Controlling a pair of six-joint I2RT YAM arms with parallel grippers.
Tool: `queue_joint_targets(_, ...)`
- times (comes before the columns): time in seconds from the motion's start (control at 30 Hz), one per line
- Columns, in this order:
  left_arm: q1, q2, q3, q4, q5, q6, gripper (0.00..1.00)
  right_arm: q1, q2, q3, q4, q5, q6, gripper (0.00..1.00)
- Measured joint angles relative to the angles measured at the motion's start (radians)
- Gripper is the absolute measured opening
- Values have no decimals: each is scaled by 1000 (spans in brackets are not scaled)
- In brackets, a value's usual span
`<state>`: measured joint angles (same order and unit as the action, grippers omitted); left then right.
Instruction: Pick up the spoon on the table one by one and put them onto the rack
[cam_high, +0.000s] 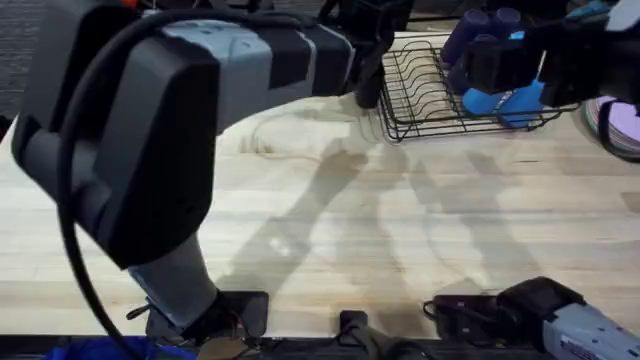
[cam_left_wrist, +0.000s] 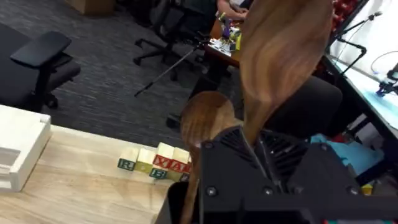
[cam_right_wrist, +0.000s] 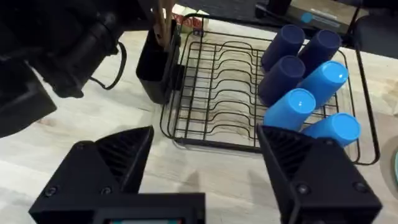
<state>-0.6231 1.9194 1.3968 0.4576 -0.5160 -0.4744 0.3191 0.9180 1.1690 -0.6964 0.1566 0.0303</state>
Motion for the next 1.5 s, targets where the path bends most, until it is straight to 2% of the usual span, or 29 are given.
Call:
queue_joint_targets(0.27,51,23,0,0,0,4,44,0,0,0,0,0,0,994)
queue_joint_targets(0.47,76,23,0,-45,0,3,44,0,0,0,0,0,0,994)
queue_joint_targets(0.9,66,63,0,-66,66,4,44,0,0,0,0,0,0,994)
queue_joint_targets(1.23,41,64,0,-200,76,4,44,0,0,0,0,0,0,994)
queue_joint_targets(1.5,20,64,0,-258,76,9,43,0,0,0,0,0,0,994)
